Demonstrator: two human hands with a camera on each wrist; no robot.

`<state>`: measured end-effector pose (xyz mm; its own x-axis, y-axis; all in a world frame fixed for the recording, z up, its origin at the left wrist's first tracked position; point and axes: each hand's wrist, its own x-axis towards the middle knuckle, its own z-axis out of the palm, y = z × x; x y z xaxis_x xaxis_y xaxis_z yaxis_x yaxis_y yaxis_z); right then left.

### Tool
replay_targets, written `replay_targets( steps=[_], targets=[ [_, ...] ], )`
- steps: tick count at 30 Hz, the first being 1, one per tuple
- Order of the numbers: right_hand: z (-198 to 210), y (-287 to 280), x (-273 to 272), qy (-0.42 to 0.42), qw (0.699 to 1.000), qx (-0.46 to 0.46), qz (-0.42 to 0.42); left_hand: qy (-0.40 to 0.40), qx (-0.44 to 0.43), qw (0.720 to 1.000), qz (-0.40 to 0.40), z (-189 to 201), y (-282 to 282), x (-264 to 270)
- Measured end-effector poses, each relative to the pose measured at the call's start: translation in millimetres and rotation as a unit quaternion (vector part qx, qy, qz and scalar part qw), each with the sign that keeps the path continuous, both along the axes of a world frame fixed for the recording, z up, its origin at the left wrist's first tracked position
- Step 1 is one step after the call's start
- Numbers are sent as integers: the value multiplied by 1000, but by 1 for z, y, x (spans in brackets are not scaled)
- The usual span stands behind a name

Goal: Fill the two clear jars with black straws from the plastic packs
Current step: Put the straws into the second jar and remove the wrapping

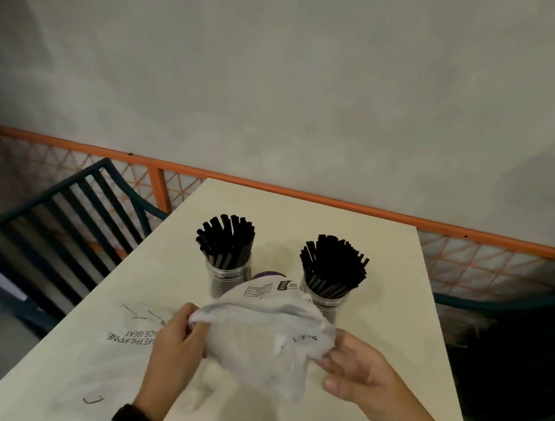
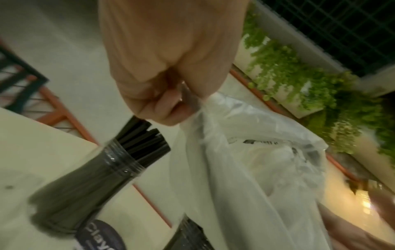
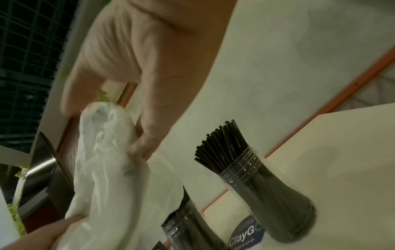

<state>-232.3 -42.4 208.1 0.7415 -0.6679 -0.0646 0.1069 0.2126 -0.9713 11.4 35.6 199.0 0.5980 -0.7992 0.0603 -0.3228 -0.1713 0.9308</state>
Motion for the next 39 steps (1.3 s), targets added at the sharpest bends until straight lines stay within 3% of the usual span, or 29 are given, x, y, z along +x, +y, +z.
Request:
replay_targets(
  steps=[2, 4, 7, 9, 11, 13, 16, 18, 20, 22, 24, 25, 28, 29, 31, 33, 36, 39],
  targets=[
    [-7, 2, 6, 62, 996, -38, -46, 0, 22, 1000, -15, -5, 7, 1],
    [-12, 6, 15, 92, 990, -41, -103, 44, 28, 995, -90, -2, 18, 0],
    [-19, 9, 23, 135, 980, -34, -144, 218, 12, 952, -217, 4, 37, 2],
    [-25, 11, 25, 158, 971, -53, -172, 289, -13, 927, -237, 2, 47, 9],
    [-25, 17, 30, 179, 967, -76, -164, 312, -45, 926, -209, -1, 54, 15],
    [-24, 21, 36, 142, 982, -31, -123, 334, -68, 925, -169, -3, 57, 21],
    [-19, 23, 39, -24, 988, 149, -11, 348, -73, 924, -140, -1, 59, 35],
    [-12, 25, 46, -89, 979, 176, 53, 338, -54, 929, -138, 1, 62, 46],
    [-6, 27, 59, -86, 981, 159, 67, 319, -31, 939, -123, 2, 67, 59],
    [-1, 30, 81, -60, 985, 156, 35, 283, -21, 953, -108, 7, 73, 71],
    [-2, 33, 101, 20, 994, 74, -75, 192, -31, 977, -82, 11, 79, 83],
    [-3, 35, 110, 80, 985, -15, -155, 122, -38, 990, -54, 12, 83, 89],
    [-12, 46, 135, 183, 895, -246, -324, -96, -40, 994, 22, 14, 88, 107],
    [-15, 50, 142, 207, 874, -282, -337, -105, -49, 993, 33, 13, 89, 112],
    [-24, 52, 156, 274, 858, -308, -307, -35, -39, 999, 4, 10, 91, 125],
    [-28, 54, 163, 303, 889, -276, -205, 65, -9, 995, -74, 10, 97, 140],
    [-26, 61, 167, 230, 966, -114, -32, 211, 22, 963, -169, 18, 110, 162],
    [-28, 68, 174, 188, 979, -66, -40, 293, 9, 937, -192, 21, 116, 182]
  ],
)
